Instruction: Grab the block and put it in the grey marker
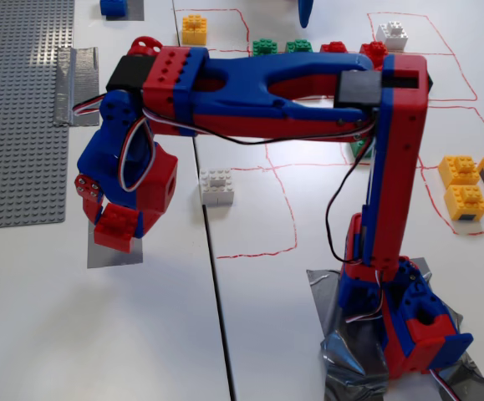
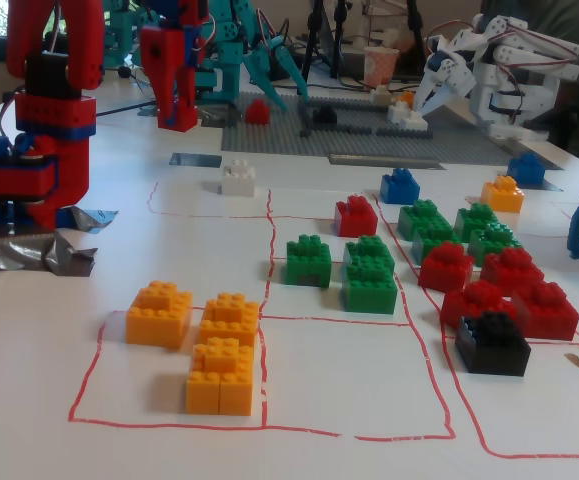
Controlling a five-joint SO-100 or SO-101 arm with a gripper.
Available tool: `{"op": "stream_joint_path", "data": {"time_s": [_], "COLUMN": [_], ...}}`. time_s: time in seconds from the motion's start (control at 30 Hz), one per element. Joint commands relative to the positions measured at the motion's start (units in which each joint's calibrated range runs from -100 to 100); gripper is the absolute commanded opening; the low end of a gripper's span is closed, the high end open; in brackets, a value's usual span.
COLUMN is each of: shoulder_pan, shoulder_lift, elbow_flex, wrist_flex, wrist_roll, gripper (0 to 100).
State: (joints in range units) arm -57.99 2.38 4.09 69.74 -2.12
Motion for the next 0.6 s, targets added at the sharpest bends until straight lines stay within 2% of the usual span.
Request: {"op": "stream_joint_path", "data": {"time_s": [0.0,0.57], "shoulder_pan": [-0.30,2.65], "shoulder_lift": [-1.72,2.90], "elbow_flex": [-4.72,-3.81], "wrist_flex": [-1.47,-5.85], "wrist_roll": [-0.88,-2.34], "gripper": [0,0]}}
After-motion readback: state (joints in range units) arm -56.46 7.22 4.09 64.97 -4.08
